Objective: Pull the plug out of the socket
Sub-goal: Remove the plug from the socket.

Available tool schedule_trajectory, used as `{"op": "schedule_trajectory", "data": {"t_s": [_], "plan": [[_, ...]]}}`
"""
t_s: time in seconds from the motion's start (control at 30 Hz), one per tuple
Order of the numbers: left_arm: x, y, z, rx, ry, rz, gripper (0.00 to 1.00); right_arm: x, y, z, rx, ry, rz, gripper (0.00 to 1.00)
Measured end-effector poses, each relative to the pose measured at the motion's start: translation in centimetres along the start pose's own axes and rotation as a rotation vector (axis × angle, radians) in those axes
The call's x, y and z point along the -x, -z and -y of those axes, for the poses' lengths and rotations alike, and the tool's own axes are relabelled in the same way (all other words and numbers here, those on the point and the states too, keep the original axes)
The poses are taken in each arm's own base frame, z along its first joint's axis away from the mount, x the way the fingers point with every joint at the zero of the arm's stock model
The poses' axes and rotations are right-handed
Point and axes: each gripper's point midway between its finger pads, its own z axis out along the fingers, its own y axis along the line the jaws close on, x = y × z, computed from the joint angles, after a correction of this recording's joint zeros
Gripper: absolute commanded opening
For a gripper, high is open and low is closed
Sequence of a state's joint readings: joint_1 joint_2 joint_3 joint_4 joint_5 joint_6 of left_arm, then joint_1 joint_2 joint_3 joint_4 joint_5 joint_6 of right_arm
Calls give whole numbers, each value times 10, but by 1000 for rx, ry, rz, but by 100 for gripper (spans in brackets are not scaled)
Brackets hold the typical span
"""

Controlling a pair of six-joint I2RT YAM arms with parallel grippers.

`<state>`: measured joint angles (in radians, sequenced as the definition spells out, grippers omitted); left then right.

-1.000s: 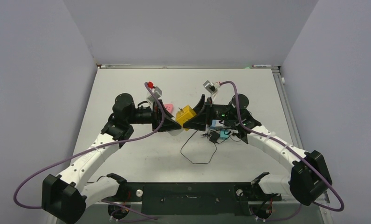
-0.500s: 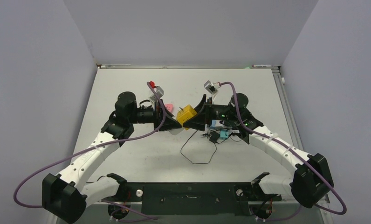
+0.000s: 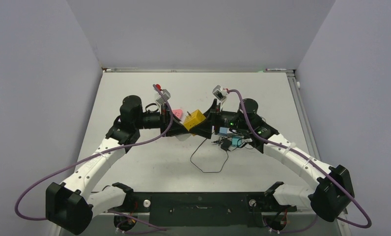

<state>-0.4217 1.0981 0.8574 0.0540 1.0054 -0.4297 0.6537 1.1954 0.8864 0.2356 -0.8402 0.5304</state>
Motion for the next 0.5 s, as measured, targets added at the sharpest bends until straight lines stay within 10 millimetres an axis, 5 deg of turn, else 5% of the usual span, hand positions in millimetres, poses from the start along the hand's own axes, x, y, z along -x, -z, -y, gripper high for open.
{"op": "schedule_trajectory", "data": {"t_s": [0.5], "plan": [[2, -8, 22, -96, -71, 9, 0, 5, 14, -6, 90, -15, 15, 5]]}}
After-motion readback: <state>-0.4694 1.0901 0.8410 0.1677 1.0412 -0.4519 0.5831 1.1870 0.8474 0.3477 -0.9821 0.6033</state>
